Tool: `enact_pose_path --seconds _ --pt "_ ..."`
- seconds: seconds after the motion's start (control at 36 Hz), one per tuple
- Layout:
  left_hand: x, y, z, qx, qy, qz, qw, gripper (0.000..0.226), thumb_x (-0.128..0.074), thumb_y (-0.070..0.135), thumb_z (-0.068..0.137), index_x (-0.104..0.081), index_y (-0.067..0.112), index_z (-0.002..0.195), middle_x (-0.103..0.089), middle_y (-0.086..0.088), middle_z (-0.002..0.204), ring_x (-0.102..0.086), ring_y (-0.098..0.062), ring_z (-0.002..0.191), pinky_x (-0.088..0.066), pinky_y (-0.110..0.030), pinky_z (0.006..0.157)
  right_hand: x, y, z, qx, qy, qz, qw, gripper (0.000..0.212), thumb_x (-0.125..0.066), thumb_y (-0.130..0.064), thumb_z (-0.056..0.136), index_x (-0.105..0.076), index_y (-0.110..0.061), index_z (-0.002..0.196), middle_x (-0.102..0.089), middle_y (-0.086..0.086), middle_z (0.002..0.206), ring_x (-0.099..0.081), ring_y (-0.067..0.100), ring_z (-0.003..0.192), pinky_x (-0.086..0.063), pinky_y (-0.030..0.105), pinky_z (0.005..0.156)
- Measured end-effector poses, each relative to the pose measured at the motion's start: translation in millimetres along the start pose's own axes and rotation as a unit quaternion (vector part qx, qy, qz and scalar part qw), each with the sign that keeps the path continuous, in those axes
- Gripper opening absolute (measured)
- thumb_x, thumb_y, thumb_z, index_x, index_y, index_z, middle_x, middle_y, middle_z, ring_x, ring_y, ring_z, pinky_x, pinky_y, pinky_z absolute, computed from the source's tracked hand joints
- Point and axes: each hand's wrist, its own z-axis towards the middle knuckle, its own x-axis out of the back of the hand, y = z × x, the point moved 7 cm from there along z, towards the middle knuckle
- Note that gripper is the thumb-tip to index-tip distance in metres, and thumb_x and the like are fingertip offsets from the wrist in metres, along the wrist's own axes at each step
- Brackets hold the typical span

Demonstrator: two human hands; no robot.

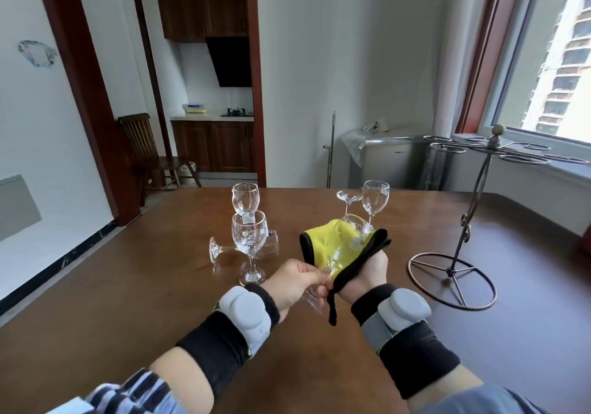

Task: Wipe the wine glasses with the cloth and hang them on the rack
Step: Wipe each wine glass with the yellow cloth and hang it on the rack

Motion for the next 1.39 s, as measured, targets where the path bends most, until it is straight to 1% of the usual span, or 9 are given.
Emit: enact_pose_path --seconds 0.17,0.25,0.36,0.5,0.58,0.72,0.92,1.22,1.39 --pt "12.6 22.8 -5.2 -0.13 0.135 0.406 0.894 0.032 -0.054 0.031 0.096 -0.072 0.019 0.073 -0.066 -0.003 0.059 -0.069 -0.024 0.06 -0.055 -0.029 0.064 17.4 1.2 20.8 -0.013 0.07 -0.005 0.997 0.035 -0.049 -0.047 0.086 -0.063 -0.014 0.088 -0.055 0.008 0.115 -0.053 0.03 0.108 -0.034 0.055 0.107" --pt "4.7 35.3 -10.2 -0.204 0.181 0.6 0.752 0.031 -0.043 0.033 0.1 -0.071 0.022 0.105 -0.072 -0.008 0.095 -0.065 -0.03 0.092 -0.045 -0.033 0.077 12.0 -9.1 20.0 0.01 0.067 0.014 0.998 0.024 -0.043 -0.032 0.086 -0.058 -0.015 0.08 -0.058 0.013 0.091 -0.059 0.03 0.085 -0.044 0.046 0.097" --pt "-6.1 36.6 -8.4 -0.25 0.185 0.739 0.597 0.025 -0.081 0.029 0.07 -0.063 0.018 0.058 -0.057 0.001 0.046 -0.055 -0.016 0.04 -0.037 -0.021 0.049 7.2 -27.1 16.0 0.069 0.087 -0.004 0.994 0.025 -0.04 -0.019 0.089 -0.049 -0.014 0.066 -0.051 0.017 0.078 -0.059 0.027 0.059 -0.054 0.033 0.062" --pt "-11.1 46.4 -11.8 -0.269 0.2 0.719 0.609 0.023 -0.061 0.033 0.091 -0.069 0.015 0.081 -0.07 -0.005 0.072 -0.067 -0.026 0.069 -0.04 -0.027 0.063 -24.2 -27.7 -9.1 0.086 -0.016 -0.002 0.996 0.038 -0.036 -0.024 0.093 -0.042 -0.006 0.06 -0.051 0.013 0.049 -0.056 0.027 0.043 -0.05 0.031 0.057" --pt "1.7 46.6 -11.5 -0.24 0.205 0.593 0.741 0.034 -0.044 0.038 0.098 -0.07 0.018 0.093 -0.072 -0.005 0.085 -0.065 -0.029 0.086 -0.044 -0.03 0.07 -29.6 -31.0 -11.5 0.084 -0.047 0.028 0.995 0.036 -0.036 -0.026 0.095 -0.045 -0.01 0.064 -0.052 0.009 0.05 -0.057 0.025 0.042 -0.053 0.028 0.049" --pt "8.2 35.7 -2.5 -0.15 0.098 0.385 0.906 0.03 -0.054 0.033 0.095 -0.064 0.017 0.071 -0.061 0.001 0.055 -0.064 -0.017 0.055 -0.052 -0.029 0.063 -35.6 -34.4 -9.1 0.076 -0.081 0.005 0.994 0.029 -0.04 -0.028 0.093 -0.057 -0.011 0.076 -0.057 0.009 0.072 -0.059 0.027 0.059 -0.055 0.033 0.057" --pt "-3.8 33.7 -7.0 -0.076 -0.106 0.133 0.982 0.043 -0.039 0.022 0.101 -0.056 -0.018 0.098 -0.046 0.006 0.048 -0.056 -0.01 0.047 -0.052 -0.024 0.049 -41.3 -40.4 -11.6 0.077 -0.165 -0.043 0.982 0.023 -0.048 -0.032 0.082 -0.062 -0.014 0.08 -0.064 0.006 0.078 -0.061 0.024 0.071 -0.051 0.032 0.07" --pt "19.0 40.2 3.9 -0.136 0.079 0.223 0.962 0.043 -0.057 0.037 0.093 -0.061 0.003 0.067 -0.049 0.003 0.046 -0.049 -0.017 0.041 -0.053 -0.036 0.054 -42.7 -20.7 -10.3 0.033 -0.087 0.008 0.996 0.047 -0.036 -0.052 0.093 -0.063 -0.014 0.083 -0.063 0.011 0.08 -0.064 0.032 0.072 -0.047 0.04 0.074" --pt "20.8 59.5 -9.7 -0.263 0.219 0.588 0.733 0.035 -0.042 0.035 0.1 -0.071 0.02 0.089 -0.072 -0.006 0.081 -0.065 -0.03 0.076 -0.048 -0.033 0.067 -19.1 -10.8 5.4 -0.008 0.068 0.002 0.998 0.049 -0.034 -0.04 0.092 -0.069 -0.007 0.102 -0.068 0.016 0.112 -0.065 0.037 0.105 -0.045 0.059 0.098"
